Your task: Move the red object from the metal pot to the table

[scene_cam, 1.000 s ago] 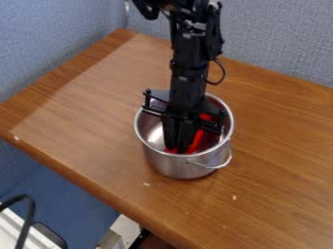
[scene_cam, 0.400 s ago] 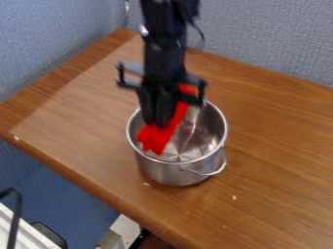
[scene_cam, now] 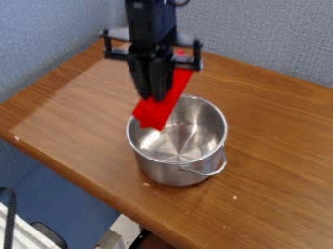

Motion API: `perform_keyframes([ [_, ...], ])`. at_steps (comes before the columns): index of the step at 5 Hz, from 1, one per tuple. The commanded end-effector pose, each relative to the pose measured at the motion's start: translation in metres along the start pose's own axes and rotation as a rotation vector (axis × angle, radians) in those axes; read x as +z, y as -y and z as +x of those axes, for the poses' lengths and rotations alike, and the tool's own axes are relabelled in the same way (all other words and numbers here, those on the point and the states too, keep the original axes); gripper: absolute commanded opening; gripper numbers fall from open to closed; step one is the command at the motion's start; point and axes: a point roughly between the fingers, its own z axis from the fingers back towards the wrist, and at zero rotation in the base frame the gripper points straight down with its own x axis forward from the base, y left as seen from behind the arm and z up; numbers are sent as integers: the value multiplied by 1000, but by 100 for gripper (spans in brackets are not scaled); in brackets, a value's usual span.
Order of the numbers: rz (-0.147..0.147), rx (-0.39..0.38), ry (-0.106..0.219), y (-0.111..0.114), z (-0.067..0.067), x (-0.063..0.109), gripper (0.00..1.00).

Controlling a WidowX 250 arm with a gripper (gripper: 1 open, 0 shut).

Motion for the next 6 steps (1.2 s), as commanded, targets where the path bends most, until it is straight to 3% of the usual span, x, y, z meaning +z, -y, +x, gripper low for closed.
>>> perform_keyframes([
  [1, -13, -42, 55, 24, 7, 11, 0],
  [2, 2, -60, 36, 50, 7, -13, 0],
  [3, 32, -108, 38, 82, 2, -36, 0],
  [4, 57, -185, 17, 111, -3, -64, 0],
  [5, 69, -245, 15, 136, -2, -89, 0],
  [6, 83, -262, 30, 135, -7, -104, 0],
])
